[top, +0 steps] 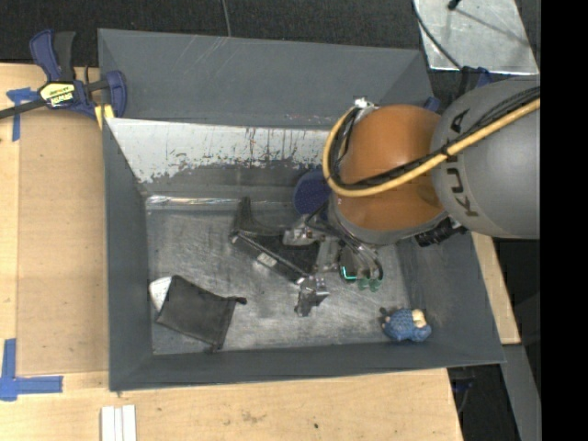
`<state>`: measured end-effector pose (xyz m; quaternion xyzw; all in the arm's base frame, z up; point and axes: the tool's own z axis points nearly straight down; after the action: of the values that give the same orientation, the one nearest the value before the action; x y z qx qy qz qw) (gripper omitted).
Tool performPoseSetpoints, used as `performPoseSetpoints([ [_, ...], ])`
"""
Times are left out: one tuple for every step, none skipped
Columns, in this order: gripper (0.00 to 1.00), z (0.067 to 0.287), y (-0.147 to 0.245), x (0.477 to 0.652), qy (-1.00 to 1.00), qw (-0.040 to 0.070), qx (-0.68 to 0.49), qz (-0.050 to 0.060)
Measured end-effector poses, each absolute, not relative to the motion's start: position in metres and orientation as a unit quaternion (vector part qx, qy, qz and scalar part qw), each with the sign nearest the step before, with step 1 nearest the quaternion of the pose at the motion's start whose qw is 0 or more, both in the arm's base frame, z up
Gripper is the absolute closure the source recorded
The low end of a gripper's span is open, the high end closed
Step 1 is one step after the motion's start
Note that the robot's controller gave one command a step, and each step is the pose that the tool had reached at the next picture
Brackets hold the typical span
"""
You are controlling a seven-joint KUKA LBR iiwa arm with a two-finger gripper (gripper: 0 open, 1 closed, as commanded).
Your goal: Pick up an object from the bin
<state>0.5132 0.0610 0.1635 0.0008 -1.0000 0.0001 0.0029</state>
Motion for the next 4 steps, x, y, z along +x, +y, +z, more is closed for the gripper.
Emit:
performPoseSetpoints([
  [0.0, 0.121, 0.06, 0.551, -0.998, -0.008, 0.059, 0.0],
  [0.0, 0.117, 0.06, 0.559, -1.0, -0.01, 0.001, -0.004],
  [0.0, 0.116, 0.058, 0.565, -1.0, -0.012, 0.026, -0.003],
  [0.0, 0.116, 0.058, 0.564, -1.0, -0.011, 0.023, -0.002],
])
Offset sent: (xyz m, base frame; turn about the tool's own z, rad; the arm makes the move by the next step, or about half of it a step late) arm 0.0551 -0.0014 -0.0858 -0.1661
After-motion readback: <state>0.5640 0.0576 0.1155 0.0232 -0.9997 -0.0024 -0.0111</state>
